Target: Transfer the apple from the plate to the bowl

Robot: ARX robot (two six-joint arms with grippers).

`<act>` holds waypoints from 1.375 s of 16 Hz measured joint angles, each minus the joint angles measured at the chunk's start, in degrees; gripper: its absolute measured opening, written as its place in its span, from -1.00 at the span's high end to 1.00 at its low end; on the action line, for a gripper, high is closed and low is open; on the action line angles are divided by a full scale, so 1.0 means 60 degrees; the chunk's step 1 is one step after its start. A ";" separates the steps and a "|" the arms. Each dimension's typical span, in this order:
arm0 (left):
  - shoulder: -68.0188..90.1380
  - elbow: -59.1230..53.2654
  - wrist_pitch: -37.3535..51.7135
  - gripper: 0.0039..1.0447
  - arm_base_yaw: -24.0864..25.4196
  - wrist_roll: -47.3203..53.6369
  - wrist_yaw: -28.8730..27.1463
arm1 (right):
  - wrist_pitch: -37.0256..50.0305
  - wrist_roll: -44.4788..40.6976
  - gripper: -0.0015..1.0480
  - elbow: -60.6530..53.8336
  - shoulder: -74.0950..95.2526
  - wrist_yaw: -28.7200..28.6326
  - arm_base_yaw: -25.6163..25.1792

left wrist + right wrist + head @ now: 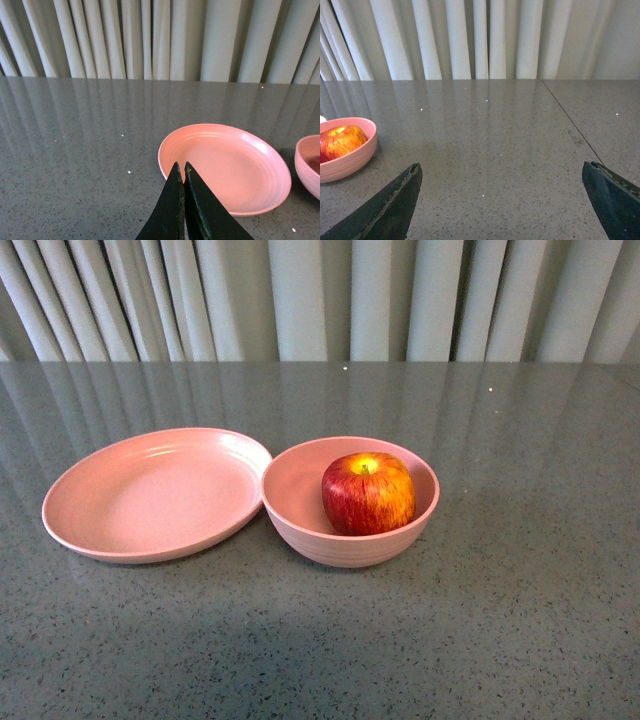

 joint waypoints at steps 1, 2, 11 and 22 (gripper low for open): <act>-0.0335 -0.0138 -0.0208 0.98 -0.0022 0.0000 0.0018 | 0.0000 -0.0004 -0.87 0.0000 0.0000 0.0004 0.0000; -0.0627 -0.0240 -0.0401 0.98 -0.0022 0.0000 0.0015 | 0.0000 0.0000 -0.87 0.0000 0.0000 0.0004 0.0000; -0.2954 -0.0747 -0.1956 0.98 -0.0022 0.0007 0.0015 | 0.0000 -0.0004 -0.87 0.0000 0.0000 0.0004 0.0000; -0.5938 -0.0743 -0.5351 0.98 -0.0022 0.0015 0.0000 | 0.0000 -0.0004 -0.87 0.0000 0.0000 0.0004 0.0000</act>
